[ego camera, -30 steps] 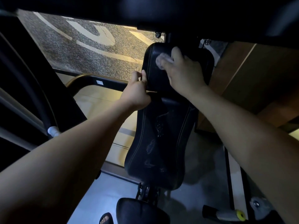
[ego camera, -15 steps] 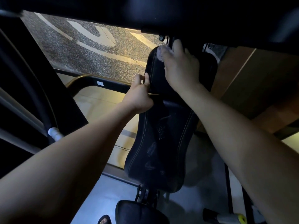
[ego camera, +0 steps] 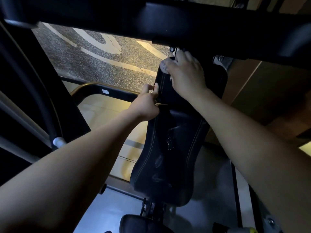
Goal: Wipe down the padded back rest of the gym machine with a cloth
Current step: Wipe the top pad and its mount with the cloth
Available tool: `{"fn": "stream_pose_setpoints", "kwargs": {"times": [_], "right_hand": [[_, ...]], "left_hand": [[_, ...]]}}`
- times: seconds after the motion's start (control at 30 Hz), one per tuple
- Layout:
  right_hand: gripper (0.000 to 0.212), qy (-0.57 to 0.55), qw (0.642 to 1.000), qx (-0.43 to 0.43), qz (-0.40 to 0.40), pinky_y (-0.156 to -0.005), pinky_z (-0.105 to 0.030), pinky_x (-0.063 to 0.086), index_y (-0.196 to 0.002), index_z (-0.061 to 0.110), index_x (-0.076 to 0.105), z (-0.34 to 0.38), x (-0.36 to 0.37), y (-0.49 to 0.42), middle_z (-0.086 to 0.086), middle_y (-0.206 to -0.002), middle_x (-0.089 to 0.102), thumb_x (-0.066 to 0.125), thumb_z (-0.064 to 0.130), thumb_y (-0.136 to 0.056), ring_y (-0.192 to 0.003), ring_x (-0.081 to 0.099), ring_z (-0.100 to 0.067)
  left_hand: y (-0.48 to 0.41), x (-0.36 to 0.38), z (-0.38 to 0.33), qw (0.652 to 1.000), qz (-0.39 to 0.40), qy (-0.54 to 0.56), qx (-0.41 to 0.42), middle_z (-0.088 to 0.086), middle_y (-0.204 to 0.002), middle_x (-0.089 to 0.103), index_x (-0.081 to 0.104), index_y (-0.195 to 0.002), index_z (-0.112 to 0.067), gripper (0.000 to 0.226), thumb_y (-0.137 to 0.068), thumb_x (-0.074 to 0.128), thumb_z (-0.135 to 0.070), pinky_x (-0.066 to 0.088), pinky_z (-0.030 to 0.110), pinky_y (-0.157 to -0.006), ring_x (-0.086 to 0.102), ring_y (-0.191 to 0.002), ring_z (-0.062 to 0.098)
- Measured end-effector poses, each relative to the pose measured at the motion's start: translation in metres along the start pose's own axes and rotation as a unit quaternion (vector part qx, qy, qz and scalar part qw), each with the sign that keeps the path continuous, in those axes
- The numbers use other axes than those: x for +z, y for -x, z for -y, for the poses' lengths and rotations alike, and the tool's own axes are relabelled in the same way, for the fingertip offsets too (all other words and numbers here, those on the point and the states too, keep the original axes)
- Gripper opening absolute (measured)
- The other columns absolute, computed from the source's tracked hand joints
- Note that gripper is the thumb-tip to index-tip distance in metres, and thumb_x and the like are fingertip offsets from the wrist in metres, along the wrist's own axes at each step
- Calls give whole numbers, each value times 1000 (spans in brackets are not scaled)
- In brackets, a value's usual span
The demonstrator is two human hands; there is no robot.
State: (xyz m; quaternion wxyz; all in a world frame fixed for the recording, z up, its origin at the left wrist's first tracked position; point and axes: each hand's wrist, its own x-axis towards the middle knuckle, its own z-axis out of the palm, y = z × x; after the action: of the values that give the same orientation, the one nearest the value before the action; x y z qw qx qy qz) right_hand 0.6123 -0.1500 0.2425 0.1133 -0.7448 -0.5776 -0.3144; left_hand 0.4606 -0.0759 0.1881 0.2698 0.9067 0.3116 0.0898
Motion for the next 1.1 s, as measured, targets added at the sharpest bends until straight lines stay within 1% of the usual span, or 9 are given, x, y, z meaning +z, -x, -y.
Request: {"fn": "stream_pose_setpoints", "kwargs": {"times": [0.17,0.33,0.43,0.53,0.67,0.73,0.83,0.93,1.1], "right_hand": [[28,10,996,92,-16,-85,-45,44,-119,8,64,4,-1,-13,-17,-110,58,55,18,-94,-107,53,-39],[19,23,990,133,-34,-82,-47,45,-105,8,65,-15,-13,12,-17,-102,60,57,17,-91,-103,55,-39],[14,39,985,152,-77,-76,-47,47,-99,8,64,-40,-21,38,-18,-97,60,58,18,-92,-98,58,-40],[18,59,981,166,-76,-81,-51,49,-107,9,64,-53,-23,58,-20,-110,61,59,18,-93,-109,56,-40],[22,30,975,207,-75,-81,-46,53,-107,6,66,-28,-12,42,-21,-107,62,58,6,-87,-108,57,-41],[23,3,978,197,-74,-71,-41,51,-106,7,67,-4,-7,25,-18,-100,61,58,6,-85,-100,58,-39],[28,-25,985,167,-40,-70,-39,49,-114,7,65,24,0,6,-14,-107,60,52,16,-91,-105,55,-35],[34,-33,991,123,-47,-70,-41,48,-113,9,66,20,0,1,-13,-105,60,44,24,-91,-104,55,-36],[37,-12,998,45,-51,-69,-41,49,-129,8,63,-7,4,27,-14,-105,59,57,12,-93,-99,55,-37]], "left_hand": [[1,-14,1,1000,9,0,3,-2,-157,27,22,-162,-19,79,-91,57,-12,34,20,-99,48,-135,23],[4,-28,-9,998,-57,11,27,4,-147,42,39,-156,-18,69,-91,60,-14,36,27,-105,47,-134,28],[4,-34,-22,993,-85,18,75,0,-158,29,29,-160,-23,75,-91,57,-12,37,31,-110,44,-138,28],[-2,-34,-32,995,-62,4,76,-4,-162,17,15,-163,-21,85,-89,58,-17,41,37,-112,42,-139,31],[-8,-33,-41,999,-25,-9,41,1,-156,15,8,-163,-13,95,-83,60,-18,42,29,-106,39,-138,33],[-11,-35,-40,999,-13,-8,32,0,-156,15,7,-163,-12,99,-78,59,-17,42,24,-101,35,-142,29],[-12,-35,-36,999,-7,-8,36,0,-158,15,8,-163,-12,106,-67,50,-25,41,31,-110,32,-145,28],[-11,-32,-34,999,-19,-8,34,-2,-159,15,8,-163,-15,97,-78,55,-13,43,36,-110,34,-144,27],[-12,-32,-28,999,-19,11,48,-4,-160,14,11,-163,-15,90,-83,52,-5,42,34,-111,33,-146,25]]}}
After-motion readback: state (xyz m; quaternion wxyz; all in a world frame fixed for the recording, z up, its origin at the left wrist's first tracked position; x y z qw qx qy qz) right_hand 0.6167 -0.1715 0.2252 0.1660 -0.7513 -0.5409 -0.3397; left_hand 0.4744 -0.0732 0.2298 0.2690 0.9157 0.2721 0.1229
